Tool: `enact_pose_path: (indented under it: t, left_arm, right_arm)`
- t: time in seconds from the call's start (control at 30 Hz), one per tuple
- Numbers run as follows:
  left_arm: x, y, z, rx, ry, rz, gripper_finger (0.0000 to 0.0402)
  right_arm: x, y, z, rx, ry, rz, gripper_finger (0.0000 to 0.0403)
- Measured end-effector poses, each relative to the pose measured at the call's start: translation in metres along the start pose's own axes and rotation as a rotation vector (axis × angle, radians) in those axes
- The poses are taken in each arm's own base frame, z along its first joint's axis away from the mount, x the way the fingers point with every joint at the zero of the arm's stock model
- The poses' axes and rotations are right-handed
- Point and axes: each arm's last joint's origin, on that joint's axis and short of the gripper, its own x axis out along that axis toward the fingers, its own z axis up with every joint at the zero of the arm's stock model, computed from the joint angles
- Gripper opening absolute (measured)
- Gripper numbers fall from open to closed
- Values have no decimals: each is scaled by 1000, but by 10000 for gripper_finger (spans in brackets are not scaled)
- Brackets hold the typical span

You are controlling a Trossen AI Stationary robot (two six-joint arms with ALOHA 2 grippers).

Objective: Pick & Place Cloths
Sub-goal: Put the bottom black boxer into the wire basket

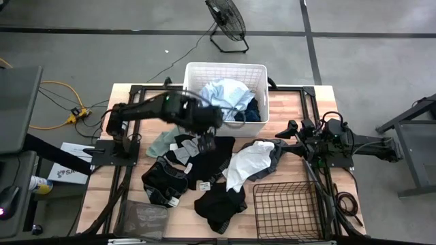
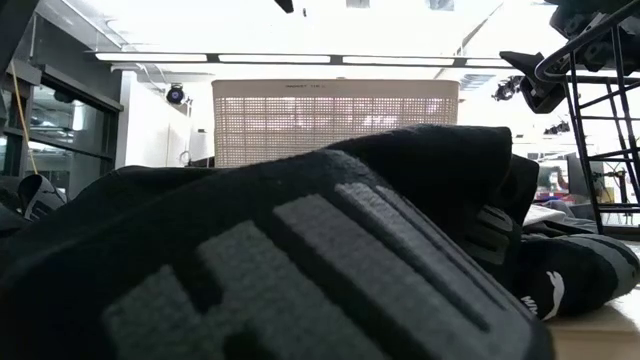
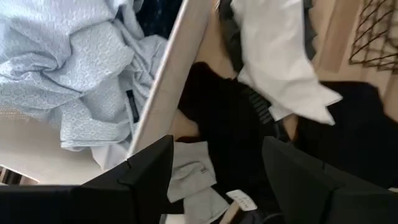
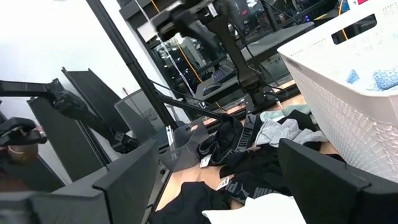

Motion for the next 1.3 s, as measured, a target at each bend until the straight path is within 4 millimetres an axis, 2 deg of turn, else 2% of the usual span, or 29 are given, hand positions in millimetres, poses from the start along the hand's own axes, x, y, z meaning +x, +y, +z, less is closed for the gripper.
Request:
enact_pose_path:
  t: [0.23,0.37,0.63,0.9,1.13,1.3]
  left_arm:
    - [-10,-37,-10,-15,-81,28,241]
    - [-1,-58,-18,0,-57,22,242]
    - [46,-100,-44,0,16,-3,242]
    - [90,-130,-66,-14,76,-180,242]
    - [124,-141,-83,-8,94,-275,242]
    - [148,-150,-93,120,17,-397,242]
  right_arm:
    - [0,0,0,0,0,0,320]
    - [0,0,0,0,0,0,320]
    - [0,0,0,0,0,0,320]
    - [0,0,0,0,0,0,320]
    - [0,0,0,0,0,0,320]
    - [0,0,0,0,0,0,320]
